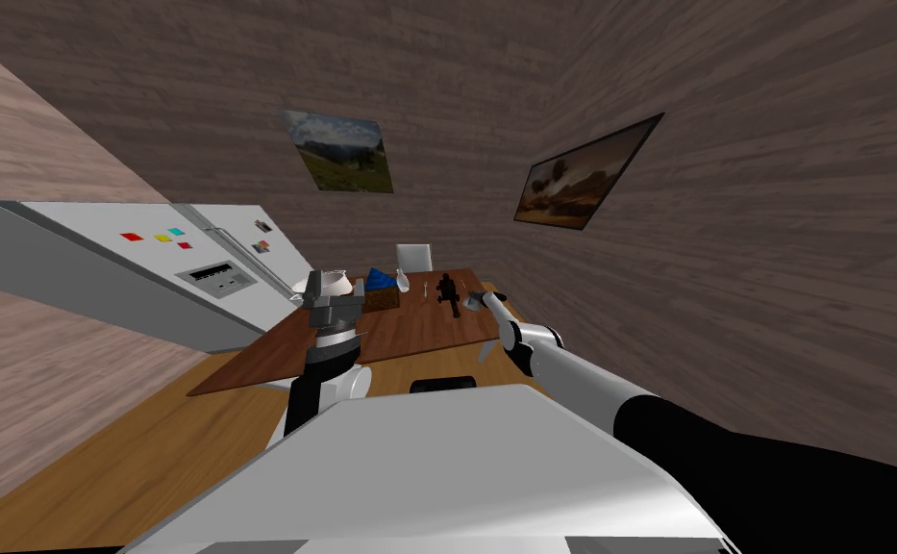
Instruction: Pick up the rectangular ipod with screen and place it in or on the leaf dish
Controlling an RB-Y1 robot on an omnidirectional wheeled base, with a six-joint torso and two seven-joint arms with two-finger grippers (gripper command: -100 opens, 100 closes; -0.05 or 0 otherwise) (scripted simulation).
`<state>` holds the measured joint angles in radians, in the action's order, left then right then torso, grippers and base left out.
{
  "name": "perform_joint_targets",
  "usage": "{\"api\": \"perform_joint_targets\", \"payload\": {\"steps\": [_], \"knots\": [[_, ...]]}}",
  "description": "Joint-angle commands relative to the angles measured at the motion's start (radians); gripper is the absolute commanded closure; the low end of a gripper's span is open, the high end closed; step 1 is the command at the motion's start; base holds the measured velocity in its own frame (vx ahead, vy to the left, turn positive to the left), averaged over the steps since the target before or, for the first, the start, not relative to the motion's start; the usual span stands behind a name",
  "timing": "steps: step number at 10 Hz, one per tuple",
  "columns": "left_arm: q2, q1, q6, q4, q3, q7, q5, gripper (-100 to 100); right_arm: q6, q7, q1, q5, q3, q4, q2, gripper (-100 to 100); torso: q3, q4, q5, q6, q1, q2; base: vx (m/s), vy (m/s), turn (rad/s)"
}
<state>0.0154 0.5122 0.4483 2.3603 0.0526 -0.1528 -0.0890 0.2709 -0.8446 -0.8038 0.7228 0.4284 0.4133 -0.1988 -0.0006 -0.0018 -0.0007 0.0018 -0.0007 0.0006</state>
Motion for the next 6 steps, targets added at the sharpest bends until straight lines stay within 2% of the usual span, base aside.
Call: {"api": "perform_joint_targets", "payload": {"steps": [1, 2, 3, 4, 5, 6], "knots": [[0.0, 0.0, 0.0, 0.0, 0.0, 0.0, 0.0, 0, 0.034, -0.023, -0.028, -0.028, 0.005, -0.004, -0.024, -100, 0.0, 0.0, 0.0, 0.0, 0.0, 0.0, -0.024, 0.059, -0.05], [0.0, 0.0, 0.0, 0.0, 0.0, 0.0, 0.0, 0, 0.034, -0.021, -0.028, 0.005, 0.005, -0.008, -0.024, -100, 0.0, 0.0, 0.0, 0.0, 0.001, 0.0, -0.017, 0.053, -0.039], [0.0, 0.0, 0.0, 0.0, 0.0, 0.0, 0.0, 0, 0.034, 0.038, -0.028, 0.062, 0.005, -0.048, -0.024, -100, 0.0, 0.0, 0.0, 0.0, 0.001, 0.0, -0.005, 0.022, 0.003], [0.0, 0.0, 0.0, 0.0, 0.0, 0.0, 0.0, 0, 0.034, 0.072, -0.028, 0.088, 0.005, -0.06, -0.024, -100, 0.0, 0.0, 0.0, 0.0, -0.001, -0.001, 0.0, 0.0, 0.0], [0.0, 0.0, 0.0, 0.0, 0.0, 0.0, 0.0, 0, 0.034, 0.028, -0.028, 0.035, 0.005, -0.018, -0.024, -100, -0.001, 0.0, -0.001, 0.0, -0.003, -0.001, 0.0, -0.005, 0.003], [0.0, 0.0, 0.0, 0.0, 0.0, 0.0, 0.0, 0, 0.034, -0.023, -0.028, -0.028, 0.005, 0.0, -0.024, -100, -0.001, 0.0, -0.001, 0.0, -0.003, -0.001, 0.001, -0.005, -0.004]]}}
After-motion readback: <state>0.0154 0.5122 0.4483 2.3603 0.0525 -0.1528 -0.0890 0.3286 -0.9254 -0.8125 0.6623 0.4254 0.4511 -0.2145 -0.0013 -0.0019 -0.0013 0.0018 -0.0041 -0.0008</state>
